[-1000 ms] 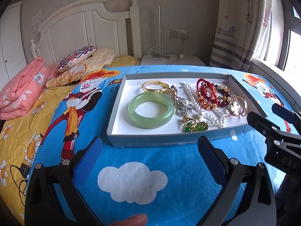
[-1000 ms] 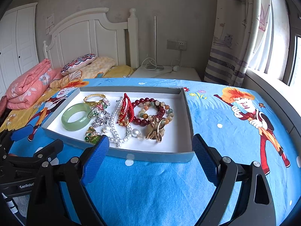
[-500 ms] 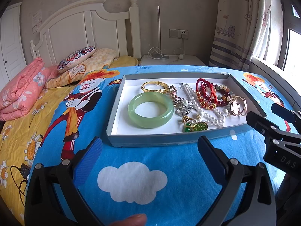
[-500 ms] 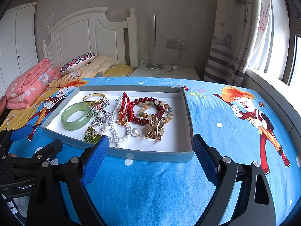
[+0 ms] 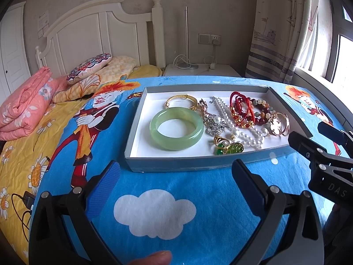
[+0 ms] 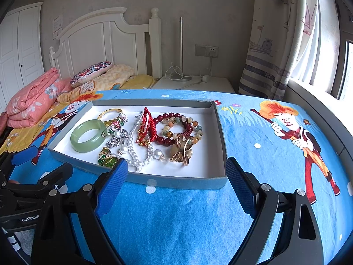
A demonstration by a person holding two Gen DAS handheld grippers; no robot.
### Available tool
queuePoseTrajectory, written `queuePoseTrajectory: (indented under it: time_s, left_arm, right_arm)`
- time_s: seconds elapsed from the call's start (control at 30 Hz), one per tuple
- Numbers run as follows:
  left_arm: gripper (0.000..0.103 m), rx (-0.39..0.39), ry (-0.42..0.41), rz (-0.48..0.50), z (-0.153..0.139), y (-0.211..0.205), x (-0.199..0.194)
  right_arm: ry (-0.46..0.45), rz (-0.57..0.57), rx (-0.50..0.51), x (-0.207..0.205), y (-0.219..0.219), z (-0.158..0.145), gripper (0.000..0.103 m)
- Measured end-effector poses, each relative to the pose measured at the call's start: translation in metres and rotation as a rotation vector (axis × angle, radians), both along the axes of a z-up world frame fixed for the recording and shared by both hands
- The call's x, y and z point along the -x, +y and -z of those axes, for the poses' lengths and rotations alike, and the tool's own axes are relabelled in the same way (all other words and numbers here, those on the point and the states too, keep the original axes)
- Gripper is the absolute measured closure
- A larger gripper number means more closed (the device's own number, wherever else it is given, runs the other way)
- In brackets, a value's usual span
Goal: Organize jewelry
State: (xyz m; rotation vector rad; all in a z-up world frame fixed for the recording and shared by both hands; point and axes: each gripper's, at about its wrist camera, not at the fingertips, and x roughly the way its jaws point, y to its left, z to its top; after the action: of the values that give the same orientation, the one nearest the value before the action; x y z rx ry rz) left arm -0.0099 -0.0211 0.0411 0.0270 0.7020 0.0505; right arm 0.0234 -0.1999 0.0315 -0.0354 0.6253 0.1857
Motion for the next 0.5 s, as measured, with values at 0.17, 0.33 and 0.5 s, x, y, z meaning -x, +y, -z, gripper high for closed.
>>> queuePoseTrajectory:
  time_s: [0.17,0.33,0.5]
  left_arm:
    - [0.003,0.009,0.002,0.002,0.0001,0.0006,-0.0007]
    - [0.003,0.025,0.004,0.002,0.0009,0.0027,-0.001]
    - [0.003,0.026,0.0,0.001,0.0003,0.0036,-0.001]
  right_arm:
    - [0.003,-0.001,0.003,-0.0003,0.0004,0.001,0.017]
    - [0.014,0.001,0.011,-0.0021,0.0003,0.0041,0.017]
    - [0.014,0.001,0.012,-0.002,0.0004,0.0041,0.017]
